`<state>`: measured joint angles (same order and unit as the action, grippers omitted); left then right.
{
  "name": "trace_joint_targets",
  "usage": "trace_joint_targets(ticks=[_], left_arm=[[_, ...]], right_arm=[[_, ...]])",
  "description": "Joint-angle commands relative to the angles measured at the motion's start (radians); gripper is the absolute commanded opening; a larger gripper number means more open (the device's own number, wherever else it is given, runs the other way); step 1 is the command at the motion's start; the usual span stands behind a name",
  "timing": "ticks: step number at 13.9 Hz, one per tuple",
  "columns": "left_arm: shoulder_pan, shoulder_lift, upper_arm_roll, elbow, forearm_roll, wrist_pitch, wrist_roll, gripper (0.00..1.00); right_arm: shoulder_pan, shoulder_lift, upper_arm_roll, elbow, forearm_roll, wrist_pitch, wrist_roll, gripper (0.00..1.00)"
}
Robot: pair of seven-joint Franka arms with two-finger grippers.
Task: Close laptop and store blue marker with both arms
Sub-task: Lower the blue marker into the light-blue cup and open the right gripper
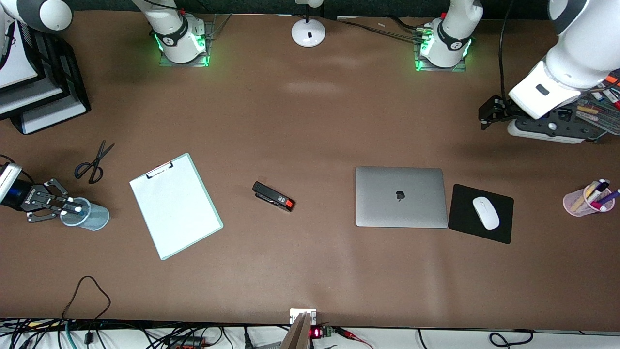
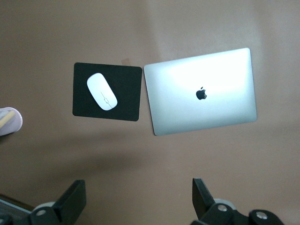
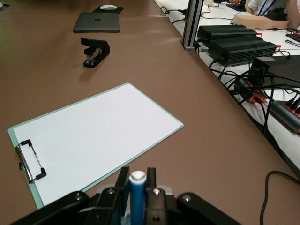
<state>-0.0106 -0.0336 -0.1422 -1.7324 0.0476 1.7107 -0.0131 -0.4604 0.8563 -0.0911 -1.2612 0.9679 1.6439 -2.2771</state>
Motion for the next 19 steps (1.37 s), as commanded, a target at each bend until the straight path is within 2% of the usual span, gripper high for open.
trace_joint_targets(ticks=[1, 9, 10, 11, 15, 19], left_arm=[[0.008, -0.005, 0.006, 0.039, 0.014, -0.022, 0.015, 1.00], [0.050, 0.003, 0.006, 0.039, 0.005, -0.025, 0.015, 1.00], [0.050, 0.003, 0.006, 0.040, 0.005, -0.025, 0.015, 1.00], [0.052, 0.003, 0.006, 0.039, 0.005, -0.025, 0.015, 1.00], [0.057, 0.007, 0.006, 0.040, 0.005, -0.020, 0.016, 1.00], [0.057, 0.007, 0.006, 0.040, 0.005, -0.022, 0.015, 1.00]], right_arm=[[-0.020, 0.046, 0.010, 0.055, 0.022, -0.006, -0.013, 0.00], [-0.030, 0.086, 0.007, 0.069, 0.019, 0.002, 0.002, 0.02], [-0.029, 0.078, 0.004, 0.069, 0.017, 0.002, 0.010, 0.30], [-0.029, 0.075, 0.001, 0.075, 0.015, 0.001, 0.046, 0.99], [-0.027, 0.023, -0.012, 0.109, -0.047, -0.038, 0.157, 1.00], [-0.020, -0.028, -0.013, 0.161, -0.124, -0.153, 0.330, 1.00]])
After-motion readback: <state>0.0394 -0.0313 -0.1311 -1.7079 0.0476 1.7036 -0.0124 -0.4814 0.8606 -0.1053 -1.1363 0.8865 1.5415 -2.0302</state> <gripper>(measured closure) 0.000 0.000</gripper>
